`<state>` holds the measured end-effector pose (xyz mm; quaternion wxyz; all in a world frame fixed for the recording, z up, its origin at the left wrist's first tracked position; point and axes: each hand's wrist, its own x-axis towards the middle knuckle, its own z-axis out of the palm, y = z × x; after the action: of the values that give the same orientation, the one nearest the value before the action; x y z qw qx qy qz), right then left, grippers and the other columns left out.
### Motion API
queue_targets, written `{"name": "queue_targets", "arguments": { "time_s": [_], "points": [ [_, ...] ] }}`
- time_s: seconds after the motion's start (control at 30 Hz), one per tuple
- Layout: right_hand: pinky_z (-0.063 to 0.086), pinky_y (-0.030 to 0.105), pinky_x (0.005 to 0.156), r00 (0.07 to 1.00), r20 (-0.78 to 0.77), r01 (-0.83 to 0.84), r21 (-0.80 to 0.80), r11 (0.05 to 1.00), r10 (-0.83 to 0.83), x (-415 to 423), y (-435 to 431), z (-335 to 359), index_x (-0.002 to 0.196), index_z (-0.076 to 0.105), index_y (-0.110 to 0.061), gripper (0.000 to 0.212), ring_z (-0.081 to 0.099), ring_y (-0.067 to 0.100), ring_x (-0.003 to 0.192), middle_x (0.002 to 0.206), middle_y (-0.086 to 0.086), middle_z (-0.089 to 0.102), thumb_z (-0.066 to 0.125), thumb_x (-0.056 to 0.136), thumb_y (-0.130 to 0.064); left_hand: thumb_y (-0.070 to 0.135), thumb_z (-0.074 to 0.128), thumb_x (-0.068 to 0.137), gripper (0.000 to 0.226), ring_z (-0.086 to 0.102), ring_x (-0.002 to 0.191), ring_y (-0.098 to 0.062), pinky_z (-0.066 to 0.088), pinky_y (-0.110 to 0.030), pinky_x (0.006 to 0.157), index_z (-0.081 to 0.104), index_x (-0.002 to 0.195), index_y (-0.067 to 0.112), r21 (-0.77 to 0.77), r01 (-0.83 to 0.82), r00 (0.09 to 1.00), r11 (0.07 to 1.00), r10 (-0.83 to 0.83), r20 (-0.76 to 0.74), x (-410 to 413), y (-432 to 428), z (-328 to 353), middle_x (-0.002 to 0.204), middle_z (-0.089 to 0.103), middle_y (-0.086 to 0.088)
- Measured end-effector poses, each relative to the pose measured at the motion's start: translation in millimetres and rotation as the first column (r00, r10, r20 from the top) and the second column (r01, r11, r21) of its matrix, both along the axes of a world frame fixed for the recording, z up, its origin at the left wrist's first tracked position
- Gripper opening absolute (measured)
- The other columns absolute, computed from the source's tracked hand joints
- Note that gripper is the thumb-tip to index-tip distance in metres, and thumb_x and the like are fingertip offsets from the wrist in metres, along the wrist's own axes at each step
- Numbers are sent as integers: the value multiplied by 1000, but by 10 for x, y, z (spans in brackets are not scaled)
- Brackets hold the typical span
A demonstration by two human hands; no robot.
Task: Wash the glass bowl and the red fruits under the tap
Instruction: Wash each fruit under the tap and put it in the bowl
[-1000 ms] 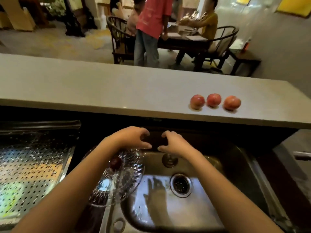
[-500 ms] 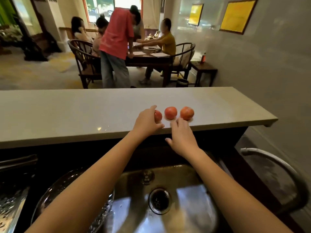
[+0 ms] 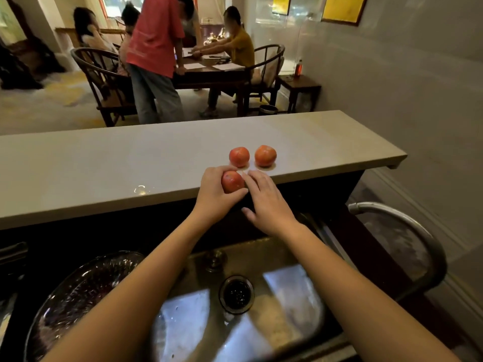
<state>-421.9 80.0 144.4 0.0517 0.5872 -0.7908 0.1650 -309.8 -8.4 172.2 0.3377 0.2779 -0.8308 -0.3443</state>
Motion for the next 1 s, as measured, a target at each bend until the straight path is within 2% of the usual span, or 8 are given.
{"name": "queue_targets", "arguments": {
  "time_s": [0.13, 0.23, 0.33, 0.47, 0.53, 0.67, 0.83, 1.0],
  "points": [
    [23, 32, 115, 986, 164, 30, -33, 999, -24, -69, 447, 9, 140, 35, -13, 63, 27, 20, 137, 147, 5, 36, 61, 84, -22, 16, 76, 71, 38, 48, 96, -12, 36, -9, 81, 56, 104, 15, 77, 149, 988, 986, -147, -39, -89, 358, -131, 101, 49, 1],
    [39, 36, 102, 926, 252, 268, 83, 960, -280, -139, 941, -133, 127, 53, -12, 39, 47, 24, 121, 129, 7, 56, 53, 90, -22, 9, 75, 72, 38, 53, 97, -19, 42, -19, 85, 55, 105, 11, 193, 269, 963, 944, -268, -31, -253, 601, -308, 101, 50, 0],
    [49, 39, 88, 774, 321, 485, 254, 837, -546, -153, 1416, -334, 116, 61, -10, 30, 58, 29, 107, 115, 12, 64, 46, 93, -23, 5, 73, 74, 40, 58, 91, -20, 52, -35, 79, 52, 108, 10, 358, 383, 913, 851, -408, -5, -454, 857, -549, 102, 51, -1],
    [43, 38, 90, 682, 141, 628, 390, 673, -718, -127, 1811, -593, 111, 61, -12, 27, 49, 27, 113, 112, 10, 65, 41, 95, -23, 5, 74, 73, 44, 53, 95, -15, 44, -9, 73, 51, 111, 11, 401, 423, 871, 812, -487, 67, -710, 1155, -934, 109, 51, -3],
    [39, 35, 92, 646, 113, 668, 394, 631, -755, -112, 1909, -704, 111, 61, -12, 27, 44, 26, 116, 114, 8, 64, 41, 95, -21, 7, 74, 73, 46, 51, 97, -14, 43, -5, 68, 49, 112, 13, 433, 424, 856, 796, -508, 95, -809, 1267, -1089, 110, 50, -2],
    [37, 37, 97, 586, 111, 736, 341, 584, -803, -66, 2005, -879, 118, 56, -9, 29, 37, 30, 119, 125, 11, 52, 41, 94, -12, 12, 72, 76, 51, 50, 99, -16, 44, -15, 71, 45, 119, 16, 522, 416, 825, 745, -551, 128, -958, 1426, -1325, 113, 46, -1],
    [37, 33, 98, 530, 250, 771, 256, 584, -810, -54, 2049, -1025, 123, 52, -10, 36, 40, 27, 125, 125, 10, 54, 38, 92, 1, 11, 68, 80, 49, 49, 103, -18, 46, -25, 81, 44, 121, 17, 562, 407, 807, 720, -572, 149, -1067, 1513, -1495, 113, 44, 0],
    [34, 29, 100, 562, 249, 779, 164, 606, -789, -39, 2062, -1159, 128, 47, -8, 39, 39, 26, 124, 124, 11, 55, 36, 92, 2, 12, 69, 80, 48, 50, 100, -16, 44, -15, 72, 45, 120, 16, 561, 403, 811, 724, -566, 149, -1133, 1525, -1540, 113, 45, 0]
  ]
}}
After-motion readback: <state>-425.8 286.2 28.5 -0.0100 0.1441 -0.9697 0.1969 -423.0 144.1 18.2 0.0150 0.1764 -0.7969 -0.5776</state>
